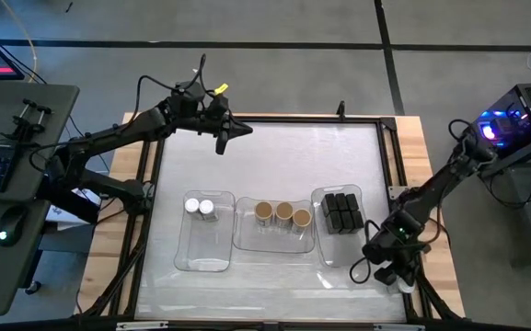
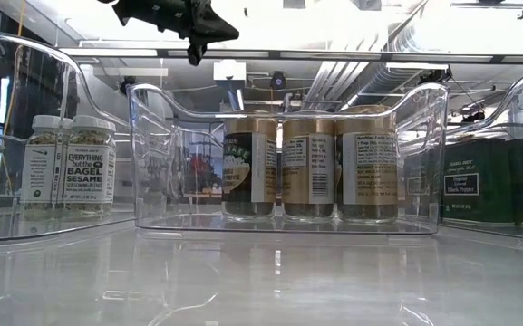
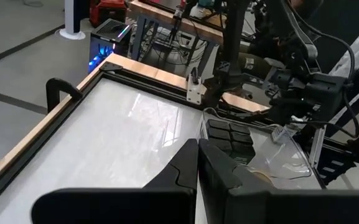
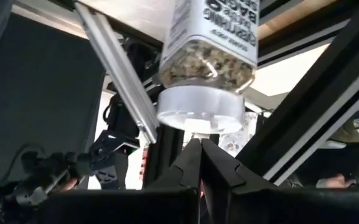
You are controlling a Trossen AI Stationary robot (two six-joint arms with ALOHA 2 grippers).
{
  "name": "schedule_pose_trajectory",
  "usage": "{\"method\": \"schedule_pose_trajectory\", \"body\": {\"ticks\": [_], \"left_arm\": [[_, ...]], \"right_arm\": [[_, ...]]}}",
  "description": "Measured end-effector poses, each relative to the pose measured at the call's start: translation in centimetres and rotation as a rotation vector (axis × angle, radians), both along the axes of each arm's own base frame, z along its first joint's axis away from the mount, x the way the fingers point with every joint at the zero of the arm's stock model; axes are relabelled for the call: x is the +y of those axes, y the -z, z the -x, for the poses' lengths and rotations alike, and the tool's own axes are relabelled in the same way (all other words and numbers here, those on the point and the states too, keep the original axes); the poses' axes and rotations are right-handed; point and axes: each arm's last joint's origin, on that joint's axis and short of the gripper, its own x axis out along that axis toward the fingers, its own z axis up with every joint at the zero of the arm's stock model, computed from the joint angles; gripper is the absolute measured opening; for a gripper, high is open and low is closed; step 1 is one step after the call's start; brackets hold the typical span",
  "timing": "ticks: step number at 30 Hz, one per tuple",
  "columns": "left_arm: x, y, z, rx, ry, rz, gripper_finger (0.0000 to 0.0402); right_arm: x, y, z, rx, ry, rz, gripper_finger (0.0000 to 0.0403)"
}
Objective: Sort spices by type
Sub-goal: Put the white seasoning bottle into the left transparent bin aligned with the other white seasoning bottles
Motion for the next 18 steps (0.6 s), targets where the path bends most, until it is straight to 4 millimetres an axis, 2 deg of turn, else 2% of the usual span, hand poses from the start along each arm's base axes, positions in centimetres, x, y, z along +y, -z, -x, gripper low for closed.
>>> {"method": "schedule_pose_trajectory", "body": {"ticks": [8, 18], "left_arm": [[0.0, -0.1, 0.0, -0.009, 0.003, -0.015, 0.0000], [-0.7, -0.2, -0.3, -0.019, 0.090, -0.134, 0.0000]], "right_arm": [[0.2, 0.4, -0.1, 0.007, 0.026, 0.035, 0.0000], [2.2, 1.5, -2.3, -0.053, 0.084, -0.003, 0.0000]]}}
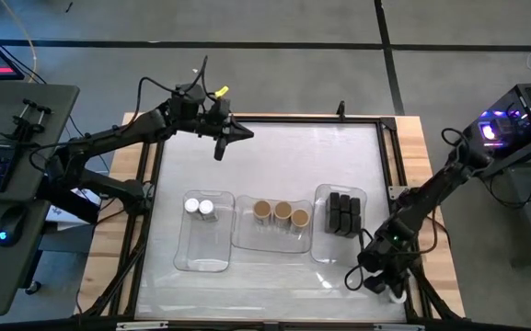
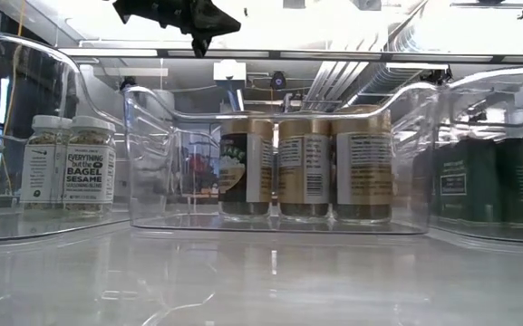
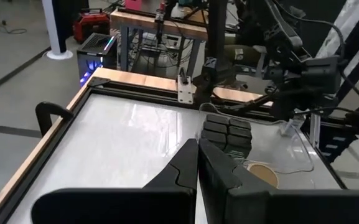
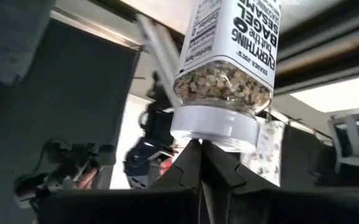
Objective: Sort spices by type
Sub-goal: Put the white seasoning bottle into the left transparent bin aligned with the other white seasoning bottles
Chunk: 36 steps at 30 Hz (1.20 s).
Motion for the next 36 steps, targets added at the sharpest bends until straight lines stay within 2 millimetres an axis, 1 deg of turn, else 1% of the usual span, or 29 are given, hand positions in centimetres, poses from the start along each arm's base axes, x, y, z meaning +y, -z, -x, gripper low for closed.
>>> {"method": "schedule_pose_trajectory", "body": {"ticks": [4, 7, 10, 13, 18, 25, 28, 33, 36], "left_arm": [[0.0, 0.0, 0.0, 0.000, 0.006, -0.021, 0.0000], [0.1, -0.1, 0.0, -0.006, -0.009, -0.031, 0.0000], [0.1, -0.4, -0.1, -0.037, -0.033, -0.001, 0.0000], [0.2, -0.8, -0.2, -0.074, -0.044, 0.036, 0.0000], [-0.4, -1.6, -0.7, -0.153, -0.036, 0.102, 0.0000], [-2.8, -2.8, -1.7, -0.260, 0.041, 0.148, 0.0000], [-4.1, -3.0, -2.3, -0.274, 0.029, 0.174, 0.0000], [-6.5, -3.3, -3.0, -0.299, 0.056, 0.212, 0.0000], [-7.9, -3.4, -3.2, -0.309, 0.076, 0.214, 0.0000]], "right_arm": [[1.0, -0.2, -1.3, -0.051, 0.019, 0.009, 0.0000], [1.9, -0.3, -1.8, -0.097, -0.014, 0.012, 0.0000], [2.8, -0.1, -1.7, -0.104, -0.057, 0.020, 0.0000], [3.3, 0.1, -1.3, -0.127, -0.067, 0.050, 0.0000], [4.0, 0.0, -0.7, -0.200, -0.075, 0.078, 0.0000], [5.1, -0.2, -0.2, -0.357, -0.061, 0.116, 0.0000], [5.3, -0.3, -0.2, -0.420, -0.042, 0.140, 0.0000], [5.2, -0.5, -1.3, -0.616, 0.049, 0.214, 0.0000], [4.8, -0.6, -2.3, -0.725, 0.131, 0.289, 0.0000]]}}
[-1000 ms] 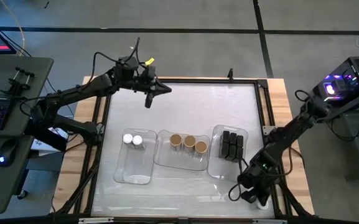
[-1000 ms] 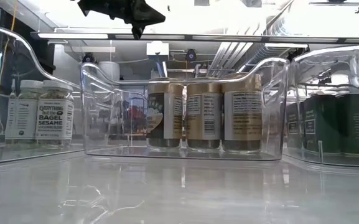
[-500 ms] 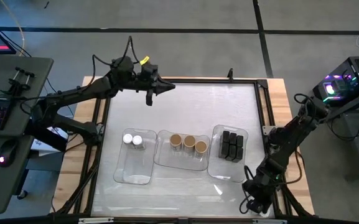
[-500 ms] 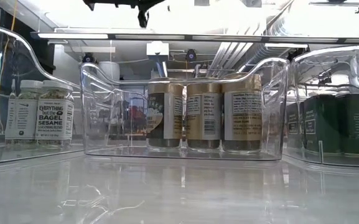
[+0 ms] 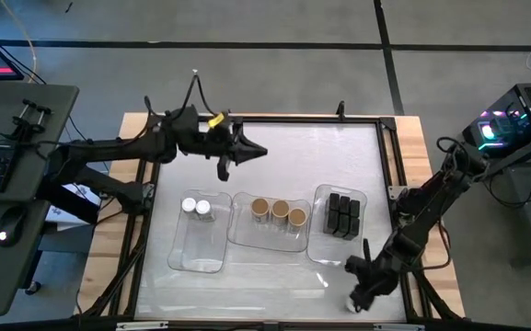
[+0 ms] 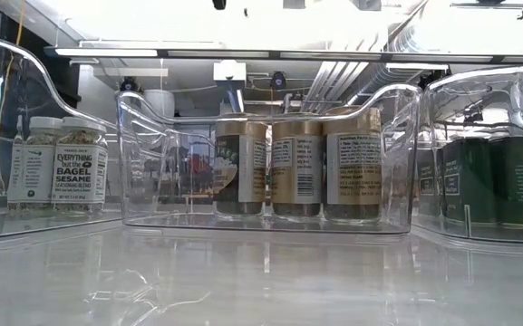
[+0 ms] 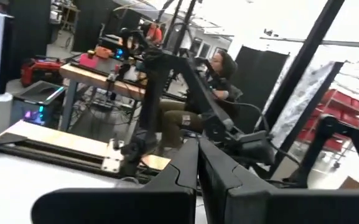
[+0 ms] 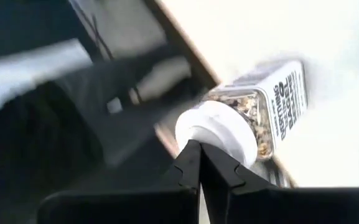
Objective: Sort spices by type
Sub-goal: Put the white seasoning bottle into the left transparent bin aligned with the other white seasoning bottles
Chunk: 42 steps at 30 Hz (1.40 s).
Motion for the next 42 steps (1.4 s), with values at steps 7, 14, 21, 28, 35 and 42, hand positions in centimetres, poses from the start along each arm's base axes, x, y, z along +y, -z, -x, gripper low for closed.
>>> {"method": "schedule_pose_trajectory", "body": {"ticks": [7, 14, 21, 28, 35, 42], "left_arm": [[-1.9, -0.4, -0.1, -0.025, 0.054, 0.005, 0.0000], [-2.9, -2.2, 1.9, -0.091, 0.089, -0.013, 0.0000], [-3.2, -3.9, 4.5, -0.138, 0.084, -0.046, 0.0000], [-3.4, -4.7, 6.3, -0.150, 0.082, -0.066, 0.0000], [-4.5, -4.0, 6.8, -0.067, 0.124, -0.099, 0.0000], [-5.6, -2.5, 6.8, 0.082, 0.156, -0.111, 0.0000]], "right_arm": [[-2.1, -0.1, -2.6, -0.168, 0.165, 0.128, 0.0000], [-4.2, -1.0, -5.3, -0.227, 0.174, 0.251, 0.0000], [-4.1, -1.5, -8.0, -0.194, 0.097, 0.349, 0.0000], [-3.0, -1.9, -13.3, -0.261, -0.002, 0.453, 0.0000], [-2.4, -2.4, -18.5, -0.394, -0.226, 0.577, 0.0000], [-2.5, -2.3, -23.3, -0.554, -0.447, 0.618, 0.0000]]}}
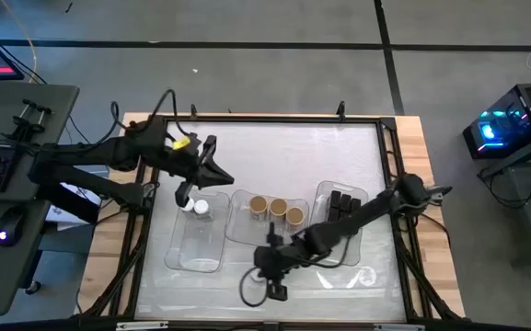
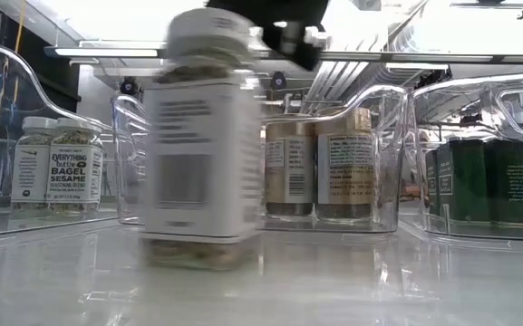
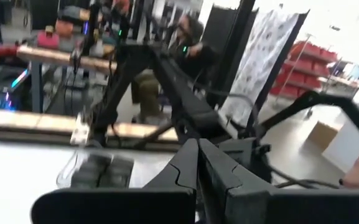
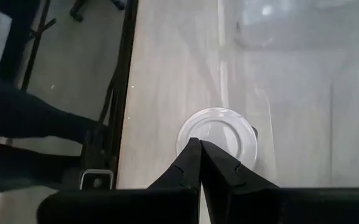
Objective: Sort spices by type
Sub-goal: Put the white seasoning bottle into the left transparent bin aligned with the other white seasoning bottles
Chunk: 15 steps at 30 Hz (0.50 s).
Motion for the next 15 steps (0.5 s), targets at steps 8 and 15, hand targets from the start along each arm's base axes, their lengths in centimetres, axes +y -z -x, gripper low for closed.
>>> {"method": "schedule_pose_trajectory", "body": {"ticks": [8, 15], "left_arm": [[-0.2, 1.1, 0.3, 0.109, 0.005, -0.022, 0.0000], [-1.2, 1.6, 0.6, 0.169, 0.051, -0.053, 0.0000]], "right_arm": [[-1.5, -2.6, -0.9, 0.041, -0.057, 0.195, 0.0000], [-2.5, -5.4, 1.0, 0.213, -0.061, 0.360, 0.0000]]}}
